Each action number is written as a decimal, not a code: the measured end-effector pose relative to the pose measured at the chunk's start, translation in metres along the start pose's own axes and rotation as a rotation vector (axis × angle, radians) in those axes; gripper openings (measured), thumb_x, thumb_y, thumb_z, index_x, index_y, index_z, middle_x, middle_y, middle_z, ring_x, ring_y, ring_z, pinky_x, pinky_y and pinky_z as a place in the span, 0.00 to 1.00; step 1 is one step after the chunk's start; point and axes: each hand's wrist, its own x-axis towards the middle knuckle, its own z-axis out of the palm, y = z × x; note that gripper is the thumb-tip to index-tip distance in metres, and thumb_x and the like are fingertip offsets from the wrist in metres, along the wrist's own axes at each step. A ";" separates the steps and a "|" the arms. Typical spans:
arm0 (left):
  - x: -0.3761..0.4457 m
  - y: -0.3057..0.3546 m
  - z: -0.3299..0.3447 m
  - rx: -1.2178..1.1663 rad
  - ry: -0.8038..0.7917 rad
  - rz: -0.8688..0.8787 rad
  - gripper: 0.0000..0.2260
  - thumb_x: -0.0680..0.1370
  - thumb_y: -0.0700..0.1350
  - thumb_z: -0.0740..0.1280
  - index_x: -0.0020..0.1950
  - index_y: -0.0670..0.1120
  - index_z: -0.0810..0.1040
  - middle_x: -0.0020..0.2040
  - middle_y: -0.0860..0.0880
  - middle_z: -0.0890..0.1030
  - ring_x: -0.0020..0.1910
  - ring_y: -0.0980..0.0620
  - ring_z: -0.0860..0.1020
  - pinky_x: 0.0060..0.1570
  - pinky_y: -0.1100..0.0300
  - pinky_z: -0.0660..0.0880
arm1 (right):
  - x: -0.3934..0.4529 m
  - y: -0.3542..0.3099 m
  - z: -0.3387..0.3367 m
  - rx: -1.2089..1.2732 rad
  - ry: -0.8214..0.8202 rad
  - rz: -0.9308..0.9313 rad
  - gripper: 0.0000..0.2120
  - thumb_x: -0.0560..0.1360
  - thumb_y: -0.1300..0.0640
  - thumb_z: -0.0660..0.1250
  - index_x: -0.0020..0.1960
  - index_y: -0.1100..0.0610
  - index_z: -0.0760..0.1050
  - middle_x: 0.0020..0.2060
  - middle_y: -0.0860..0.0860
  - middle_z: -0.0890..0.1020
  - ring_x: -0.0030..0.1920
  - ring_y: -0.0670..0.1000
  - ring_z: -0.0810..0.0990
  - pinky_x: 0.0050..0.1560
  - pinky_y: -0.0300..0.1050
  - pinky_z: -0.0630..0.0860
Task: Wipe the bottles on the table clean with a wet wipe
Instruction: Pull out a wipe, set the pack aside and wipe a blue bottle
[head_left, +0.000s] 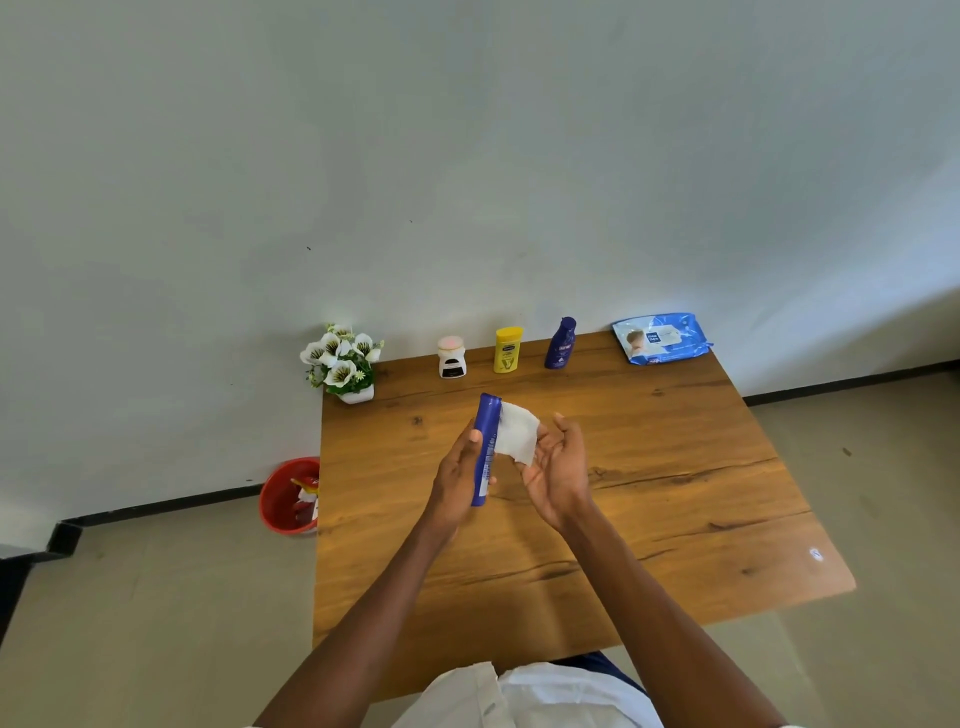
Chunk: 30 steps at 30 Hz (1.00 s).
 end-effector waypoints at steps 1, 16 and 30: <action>0.000 0.001 0.000 0.009 0.001 0.010 0.22 0.82 0.64 0.56 0.74 0.58 0.70 0.56 0.45 0.81 0.43 0.49 0.80 0.42 0.54 0.78 | 0.000 0.000 0.001 0.002 0.002 0.005 0.22 0.83 0.51 0.54 0.64 0.65 0.76 0.55 0.61 0.80 0.50 0.53 0.80 0.52 0.46 0.75; -0.003 0.001 0.008 0.276 0.009 0.209 0.22 0.83 0.60 0.59 0.77 0.64 0.62 0.61 0.56 0.77 0.61 0.60 0.75 0.57 0.66 0.72 | 0.016 0.012 0.003 -0.273 0.201 -0.205 0.08 0.77 0.62 0.70 0.55 0.64 0.79 0.47 0.58 0.84 0.47 0.53 0.82 0.48 0.45 0.80; 0.004 -0.004 -0.002 0.413 0.146 0.259 0.27 0.82 0.59 0.60 0.80 0.54 0.61 0.65 0.52 0.74 0.57 0.65 0.73 0.49 0.76 0.68 | 0.008 0.002 -0.005 -0.087 0.092 -0.164 0.10 0.79 0.62 0.68 0.59 0.61 0.79 0.51 0.57 0.85 0.50 0.53 0.84 0.50 0.46 0.82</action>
